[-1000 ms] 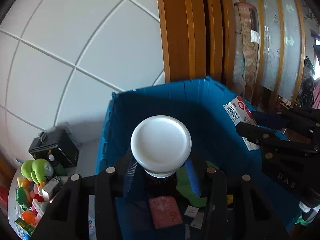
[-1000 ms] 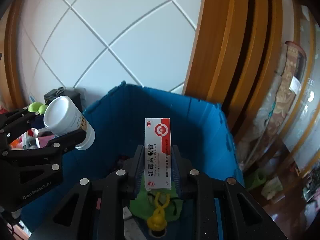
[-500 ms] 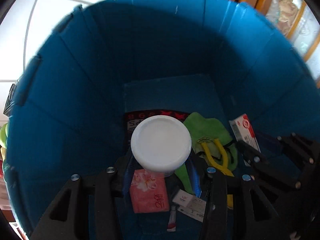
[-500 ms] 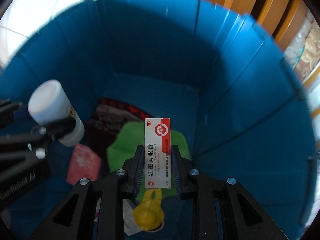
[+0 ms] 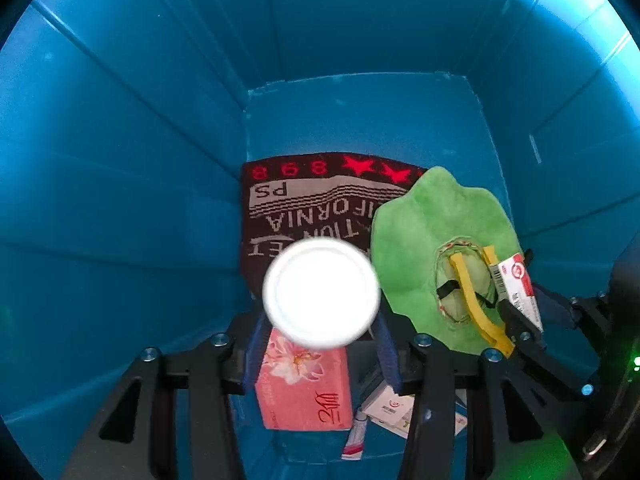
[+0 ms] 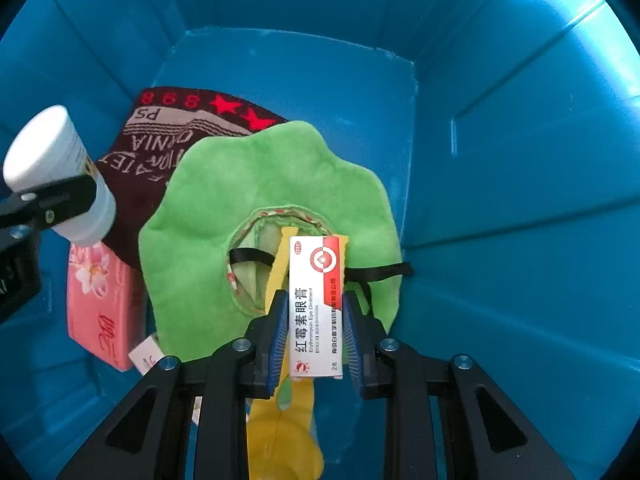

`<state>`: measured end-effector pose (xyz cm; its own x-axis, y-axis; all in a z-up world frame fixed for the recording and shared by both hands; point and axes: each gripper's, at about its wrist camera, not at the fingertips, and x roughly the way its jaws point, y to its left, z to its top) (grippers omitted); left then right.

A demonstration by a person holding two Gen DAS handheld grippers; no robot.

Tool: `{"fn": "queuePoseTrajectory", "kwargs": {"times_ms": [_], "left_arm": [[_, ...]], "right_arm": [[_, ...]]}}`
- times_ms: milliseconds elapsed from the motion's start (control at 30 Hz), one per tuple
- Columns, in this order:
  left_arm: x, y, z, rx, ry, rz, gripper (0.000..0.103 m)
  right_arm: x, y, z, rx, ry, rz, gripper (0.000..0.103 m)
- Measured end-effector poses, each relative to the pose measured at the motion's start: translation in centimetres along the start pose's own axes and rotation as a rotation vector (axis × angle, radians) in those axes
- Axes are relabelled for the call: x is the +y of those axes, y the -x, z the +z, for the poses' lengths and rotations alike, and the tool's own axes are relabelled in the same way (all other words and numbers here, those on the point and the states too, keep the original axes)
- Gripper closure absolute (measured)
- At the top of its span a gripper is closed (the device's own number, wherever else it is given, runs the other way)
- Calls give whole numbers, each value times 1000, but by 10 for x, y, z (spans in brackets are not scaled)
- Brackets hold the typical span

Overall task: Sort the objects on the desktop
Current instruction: 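Carry bottle and ointment box into the blue crate and open both tools, then withdraw both tools from the crate back toward the pile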

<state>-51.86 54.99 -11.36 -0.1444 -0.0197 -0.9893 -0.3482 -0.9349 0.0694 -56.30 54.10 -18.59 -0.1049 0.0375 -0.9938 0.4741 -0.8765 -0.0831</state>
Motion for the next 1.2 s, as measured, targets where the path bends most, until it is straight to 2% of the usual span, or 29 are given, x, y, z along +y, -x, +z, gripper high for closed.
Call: {"fn": "queuePoseTrajectory", "kwargs": {"times_ms": [33, 67, 100, 167, 300, 367, 533, 733, 900, 1100, 1200], "left_arm": [[-3, 2, -1, -9, -5, 13, 43], [-2, 5, -1, -21, -9, 24, 29], [4, 6, 2, -32, -9, 30, 21], [5, 10, 0, -44, -7, 37, 21], [12, 9, 4, -42, 3, 46, 21], [13, 9, 7, -41, 5, 52, 21], [14, 13, 9, -68, 1, 63, 21], [15, 39, 0, -128, 33, 48, 21], [23, 100, -15, -290, 54, -1, 21], [48, 177, -56, -472, 82, -46, 21], [65, 210, -81, -552, 106, -40, 21]], "right_arm": [[0, 1, -1, -5, 7, 0, 75], [-1, 3, -1, -11, 9, 1, 67], [-2, 5, -1, -18, 5, 6, 61], [-1, 4, 4, -28, 7, 10, 30], [0, 5, 10, -34, 25, 7, 16], [1, 4, 11, -31, 35, 20, 0], [7, -5, 11, -3, 79, 69, 0], [13, 2, 8, -18, 106, 52, 0], [10, 27, 6, -57, 78, 68, 0], [10, 93, -5, -195, 53, 144, 0], [17, 129, -17, -266, 59, 119, 0]]}}
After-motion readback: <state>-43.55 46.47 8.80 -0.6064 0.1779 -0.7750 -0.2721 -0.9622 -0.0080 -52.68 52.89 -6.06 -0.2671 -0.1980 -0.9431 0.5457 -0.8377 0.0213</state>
